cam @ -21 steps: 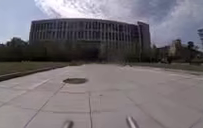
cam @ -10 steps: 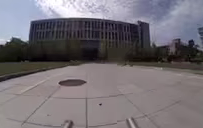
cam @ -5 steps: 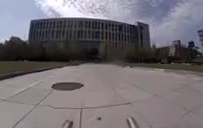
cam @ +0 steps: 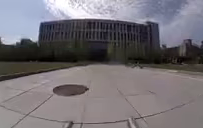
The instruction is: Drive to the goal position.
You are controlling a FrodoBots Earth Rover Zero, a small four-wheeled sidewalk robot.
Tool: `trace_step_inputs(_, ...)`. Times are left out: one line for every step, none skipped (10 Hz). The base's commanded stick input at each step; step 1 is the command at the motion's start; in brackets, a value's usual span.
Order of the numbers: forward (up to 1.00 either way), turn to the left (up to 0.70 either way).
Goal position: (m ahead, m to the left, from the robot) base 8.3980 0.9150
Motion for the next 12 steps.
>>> trace_step_inputs(0.70,0.03)
trace_step_inputs(0.70,0.02)
trace_step_inputs(0.70,0.02)
trace_step_inputs(0.70,0.03)
trace_step_inputs(0.70,0.03)
trace_step_inputs(0.70,0.03)
trace_step_inputs(0.70,0.03)
trace_step_inputs(0.70,0.02)
trace_step_inputs(0.70,0.03)
trace_step_inputs(0.70,0.02)
trace_step_inputs(0.70,0.02)
trace_step_inputs(0.70,0.02)
